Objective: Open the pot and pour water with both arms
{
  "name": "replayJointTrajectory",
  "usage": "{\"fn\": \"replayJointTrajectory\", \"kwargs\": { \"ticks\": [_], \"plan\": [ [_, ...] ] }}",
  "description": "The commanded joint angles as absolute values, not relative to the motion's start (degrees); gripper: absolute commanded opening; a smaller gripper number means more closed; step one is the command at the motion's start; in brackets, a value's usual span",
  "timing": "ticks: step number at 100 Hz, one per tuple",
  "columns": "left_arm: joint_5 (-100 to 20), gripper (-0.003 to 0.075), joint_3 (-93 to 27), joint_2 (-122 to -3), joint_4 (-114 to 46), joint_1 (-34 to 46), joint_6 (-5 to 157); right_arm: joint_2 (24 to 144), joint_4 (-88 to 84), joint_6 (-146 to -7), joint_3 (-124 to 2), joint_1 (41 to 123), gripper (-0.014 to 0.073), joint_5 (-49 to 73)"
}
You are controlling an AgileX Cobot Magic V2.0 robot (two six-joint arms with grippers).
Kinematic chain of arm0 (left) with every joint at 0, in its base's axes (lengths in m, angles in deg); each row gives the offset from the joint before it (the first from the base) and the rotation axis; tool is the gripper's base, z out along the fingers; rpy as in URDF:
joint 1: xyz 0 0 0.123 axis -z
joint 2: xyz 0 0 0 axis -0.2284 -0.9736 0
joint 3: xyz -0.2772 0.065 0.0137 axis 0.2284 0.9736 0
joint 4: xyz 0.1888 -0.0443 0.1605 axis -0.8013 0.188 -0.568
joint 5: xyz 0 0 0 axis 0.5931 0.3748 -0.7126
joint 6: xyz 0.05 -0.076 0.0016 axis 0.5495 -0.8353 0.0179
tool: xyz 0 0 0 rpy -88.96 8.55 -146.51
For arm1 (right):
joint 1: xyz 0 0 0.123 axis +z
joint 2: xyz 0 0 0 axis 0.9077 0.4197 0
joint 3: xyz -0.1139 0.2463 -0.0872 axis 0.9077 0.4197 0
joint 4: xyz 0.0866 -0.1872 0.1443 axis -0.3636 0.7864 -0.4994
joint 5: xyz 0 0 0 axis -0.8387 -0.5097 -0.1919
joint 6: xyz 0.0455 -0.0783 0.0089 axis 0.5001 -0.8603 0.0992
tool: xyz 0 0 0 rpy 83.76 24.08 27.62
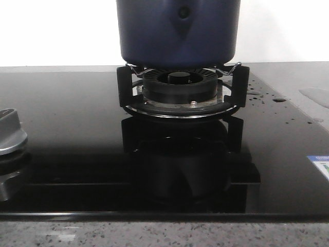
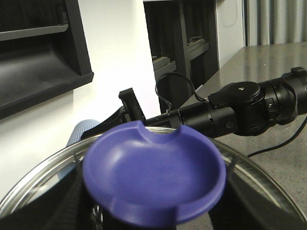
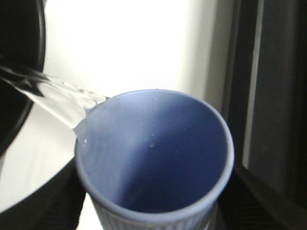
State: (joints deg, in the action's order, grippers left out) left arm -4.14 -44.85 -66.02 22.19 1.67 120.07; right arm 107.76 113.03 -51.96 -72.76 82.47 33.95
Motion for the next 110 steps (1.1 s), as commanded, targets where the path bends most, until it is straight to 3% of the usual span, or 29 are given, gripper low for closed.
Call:
{"fn": "replayJointTrajectory", "kwargs": {
  "ticks": [1, 79, 95, 110],
  "plan": [
    [-5.7, 0.0228, -46.5, -64.7, 27.6, 1.9, 119.6, 105.8, 115.8, -52.6, -75.7, 82.5, 0.0216, 32.5],
    [-5.7, 0.0228, -46.5, -64.7, 27.3, 1.9, 119.6, 106.1, 120.4, -52.9, -80.4, 82.5, 0.0216, 33.4],
    [-5.7, 0.0228, -46.5, -64.7, 27.3, 1.9, 119.6, 106.1, 112.0, -33.1, -79.4, 82.5, 0.0216, 34.8],
    [-5.7, 0.0228, -46.5, -64.7, 27.3, 1.9, 119.6, 104.8, 105.6, -8.9, -77.8, 82.5, 0.0216, 23.9]
  ]
}}
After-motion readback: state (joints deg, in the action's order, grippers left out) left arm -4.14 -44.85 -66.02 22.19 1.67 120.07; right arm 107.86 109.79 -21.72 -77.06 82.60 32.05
